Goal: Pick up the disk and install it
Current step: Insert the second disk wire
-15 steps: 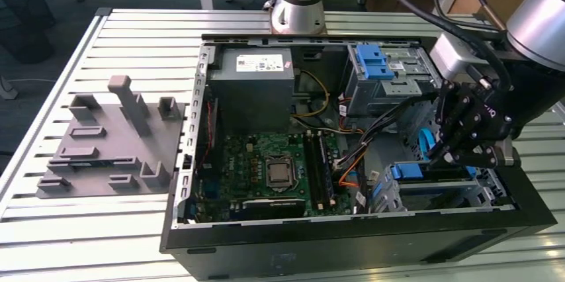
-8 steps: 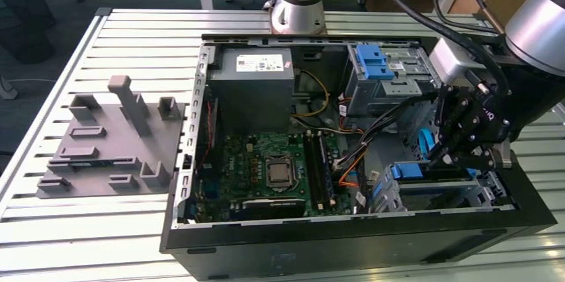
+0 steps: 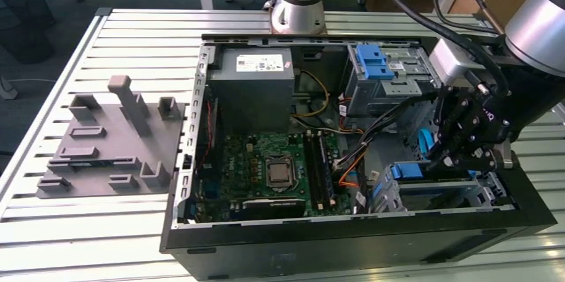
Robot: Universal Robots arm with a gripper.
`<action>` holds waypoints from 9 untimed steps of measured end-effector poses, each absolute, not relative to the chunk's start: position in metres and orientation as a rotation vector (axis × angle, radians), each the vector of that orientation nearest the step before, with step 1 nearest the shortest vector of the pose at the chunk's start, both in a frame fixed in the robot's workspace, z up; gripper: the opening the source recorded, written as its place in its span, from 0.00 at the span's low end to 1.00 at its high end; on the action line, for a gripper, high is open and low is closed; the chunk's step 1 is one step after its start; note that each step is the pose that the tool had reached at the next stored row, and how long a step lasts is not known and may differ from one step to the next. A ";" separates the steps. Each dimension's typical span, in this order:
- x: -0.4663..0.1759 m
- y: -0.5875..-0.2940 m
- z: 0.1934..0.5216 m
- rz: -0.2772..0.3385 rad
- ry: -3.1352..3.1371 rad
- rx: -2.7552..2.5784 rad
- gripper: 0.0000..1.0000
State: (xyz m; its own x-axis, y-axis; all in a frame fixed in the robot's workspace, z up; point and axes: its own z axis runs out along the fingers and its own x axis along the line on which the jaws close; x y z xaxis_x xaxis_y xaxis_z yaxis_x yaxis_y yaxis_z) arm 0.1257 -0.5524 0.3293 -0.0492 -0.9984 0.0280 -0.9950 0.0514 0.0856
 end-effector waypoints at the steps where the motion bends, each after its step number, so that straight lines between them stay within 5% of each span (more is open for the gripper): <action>1: 0.126 -0.552 0.329 -0.066 -2.219 2.110 0.24; 9: 0.126 -0.552 0.334 -0.071 -2.221 2.112 0.24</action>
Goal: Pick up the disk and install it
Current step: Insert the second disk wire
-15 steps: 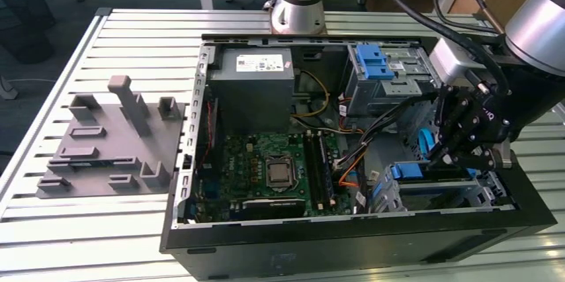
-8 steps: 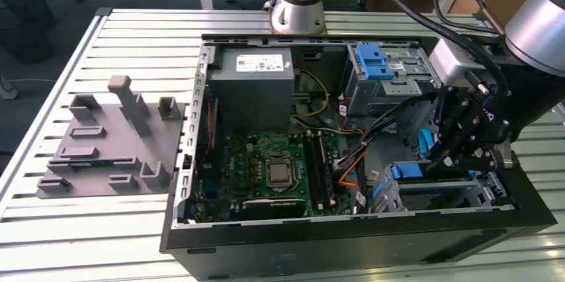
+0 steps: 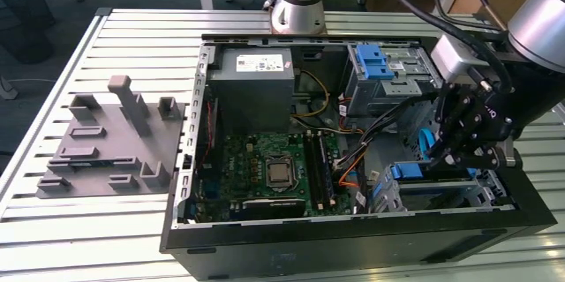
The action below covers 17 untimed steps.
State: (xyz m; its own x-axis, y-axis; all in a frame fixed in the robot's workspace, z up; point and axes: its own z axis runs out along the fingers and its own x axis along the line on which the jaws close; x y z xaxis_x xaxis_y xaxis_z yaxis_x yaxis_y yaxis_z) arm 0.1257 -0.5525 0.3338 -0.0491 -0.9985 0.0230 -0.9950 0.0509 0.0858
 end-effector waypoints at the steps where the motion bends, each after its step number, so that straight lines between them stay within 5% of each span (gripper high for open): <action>1: 0.126 -0.552 0.335 -0.071 -2.221 2.112 0.24; 17: 0.126 -0.552 0.347 -0.072 -2.221 2.112 0.24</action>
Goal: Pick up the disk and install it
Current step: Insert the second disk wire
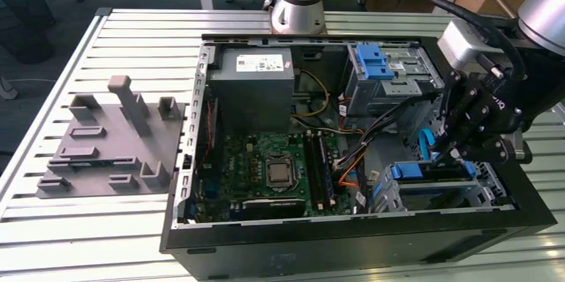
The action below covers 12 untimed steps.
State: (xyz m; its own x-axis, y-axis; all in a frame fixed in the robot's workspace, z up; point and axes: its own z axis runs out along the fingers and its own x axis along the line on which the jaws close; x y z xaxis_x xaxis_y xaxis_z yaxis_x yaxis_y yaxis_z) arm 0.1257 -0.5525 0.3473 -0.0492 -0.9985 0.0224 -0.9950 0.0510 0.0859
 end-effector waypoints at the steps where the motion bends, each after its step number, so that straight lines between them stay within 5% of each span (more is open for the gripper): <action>1: 0.126 -0.553 0.348 -0.072 -2.221 2.112 0.24; 6: 0.126 -0.552 0.348 -0.072 -2.221 2.112 0.11; 12: 0.126 -0.552 0.348 -0.072 -2.221 2.112 0.11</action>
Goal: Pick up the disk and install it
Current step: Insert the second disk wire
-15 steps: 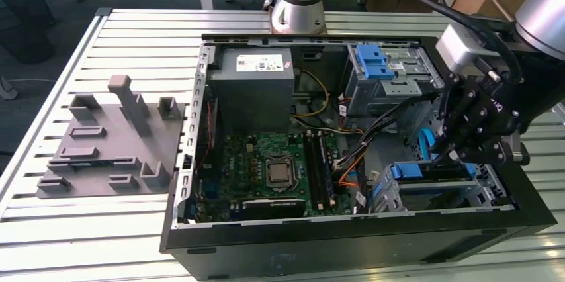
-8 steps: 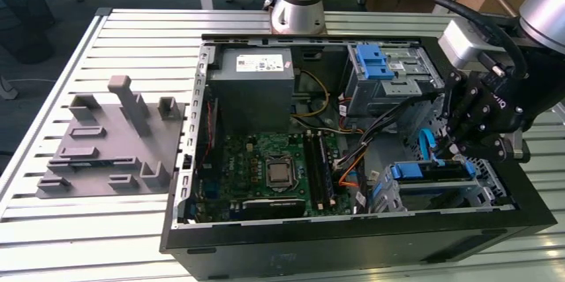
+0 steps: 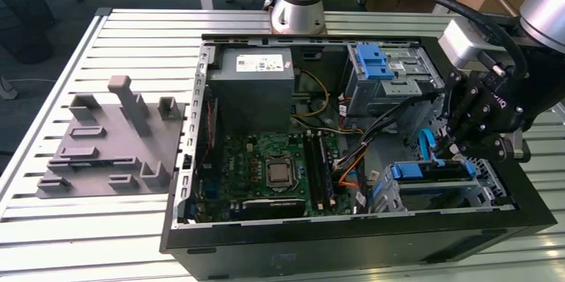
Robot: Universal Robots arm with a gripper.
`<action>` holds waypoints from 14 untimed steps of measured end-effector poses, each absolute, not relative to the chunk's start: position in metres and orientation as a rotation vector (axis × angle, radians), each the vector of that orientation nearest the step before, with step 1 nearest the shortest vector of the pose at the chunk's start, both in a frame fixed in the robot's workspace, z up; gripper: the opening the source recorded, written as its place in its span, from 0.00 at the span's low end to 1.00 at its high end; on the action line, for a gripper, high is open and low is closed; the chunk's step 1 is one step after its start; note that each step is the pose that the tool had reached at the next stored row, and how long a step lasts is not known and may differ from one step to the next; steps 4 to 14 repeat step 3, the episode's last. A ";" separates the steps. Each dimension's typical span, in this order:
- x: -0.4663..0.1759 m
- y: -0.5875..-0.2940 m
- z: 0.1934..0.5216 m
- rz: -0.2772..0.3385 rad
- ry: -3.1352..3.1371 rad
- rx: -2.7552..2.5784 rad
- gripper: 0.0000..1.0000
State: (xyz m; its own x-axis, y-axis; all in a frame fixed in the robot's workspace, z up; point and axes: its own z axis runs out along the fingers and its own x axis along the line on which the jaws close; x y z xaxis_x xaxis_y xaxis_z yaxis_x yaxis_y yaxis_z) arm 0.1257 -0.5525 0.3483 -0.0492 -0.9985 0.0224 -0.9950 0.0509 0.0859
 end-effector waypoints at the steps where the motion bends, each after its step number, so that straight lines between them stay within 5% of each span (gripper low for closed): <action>1: 0.126 -0.552 0.348 -0.072 -2.221 2.112 0.11; 14: 0.126 -0.552 0.348 -0.072 -2.221 2.112 0.11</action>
